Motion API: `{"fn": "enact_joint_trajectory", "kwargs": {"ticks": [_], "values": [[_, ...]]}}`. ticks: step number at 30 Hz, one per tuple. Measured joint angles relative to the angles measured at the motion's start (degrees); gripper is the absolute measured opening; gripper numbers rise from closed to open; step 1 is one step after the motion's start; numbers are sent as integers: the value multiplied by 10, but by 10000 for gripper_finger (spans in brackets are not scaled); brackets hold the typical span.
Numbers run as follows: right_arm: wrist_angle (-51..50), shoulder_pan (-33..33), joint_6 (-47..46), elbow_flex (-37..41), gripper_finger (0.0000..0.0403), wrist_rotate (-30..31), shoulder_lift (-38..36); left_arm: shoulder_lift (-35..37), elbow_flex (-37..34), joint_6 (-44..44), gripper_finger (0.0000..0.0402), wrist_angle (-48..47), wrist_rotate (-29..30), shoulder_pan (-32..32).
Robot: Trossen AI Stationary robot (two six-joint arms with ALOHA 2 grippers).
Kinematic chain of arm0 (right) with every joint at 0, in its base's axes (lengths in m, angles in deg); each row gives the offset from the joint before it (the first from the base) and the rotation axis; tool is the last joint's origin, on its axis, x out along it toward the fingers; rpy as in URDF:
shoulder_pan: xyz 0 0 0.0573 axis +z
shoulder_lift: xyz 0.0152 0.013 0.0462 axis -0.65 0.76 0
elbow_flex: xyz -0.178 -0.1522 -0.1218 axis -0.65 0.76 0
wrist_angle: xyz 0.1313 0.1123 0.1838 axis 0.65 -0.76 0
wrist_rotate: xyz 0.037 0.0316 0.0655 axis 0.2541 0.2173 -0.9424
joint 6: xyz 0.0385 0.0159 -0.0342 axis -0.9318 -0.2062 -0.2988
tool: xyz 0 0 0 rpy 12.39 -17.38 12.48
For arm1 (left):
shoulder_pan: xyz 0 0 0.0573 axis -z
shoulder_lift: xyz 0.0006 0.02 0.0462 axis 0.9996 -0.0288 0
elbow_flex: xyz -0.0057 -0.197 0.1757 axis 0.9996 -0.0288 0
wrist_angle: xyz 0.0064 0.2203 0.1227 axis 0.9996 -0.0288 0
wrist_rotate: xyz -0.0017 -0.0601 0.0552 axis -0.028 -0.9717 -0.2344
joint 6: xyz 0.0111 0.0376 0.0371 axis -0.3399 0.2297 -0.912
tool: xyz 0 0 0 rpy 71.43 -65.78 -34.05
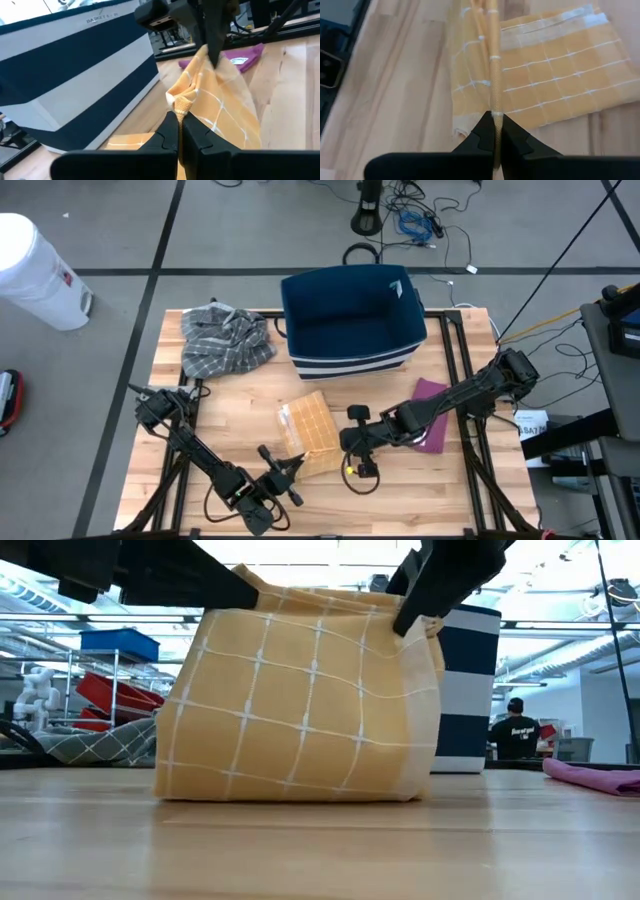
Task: Fold towel
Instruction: Fold the yellow towel
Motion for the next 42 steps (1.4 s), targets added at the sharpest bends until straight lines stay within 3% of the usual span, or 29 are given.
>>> {"fn": "enact_joint_trajectory", "kwargs": {"ticks": [7, 16, 26, 34, 42], "values": [[-5, -57, 14, 0, 0, -83, -16, 0, 0, 45, 0, -2, 14, -18], [-3, -129, 51, 1, 0, -104, -29, 0, 0, 89, 0, -46, 14, -46], [15, -133, 121, 1, 0, -102, -30, 0, 0, 4, 0, -43, -5, -51], [18, -121, 171, 1, 0, -101, -30, 0, 0, -88, 0, -22, -131, -86], [9, -122, 198, 1, 0, -100, -30, 7, 0, -121, 0, -20, -100, -106]]}}
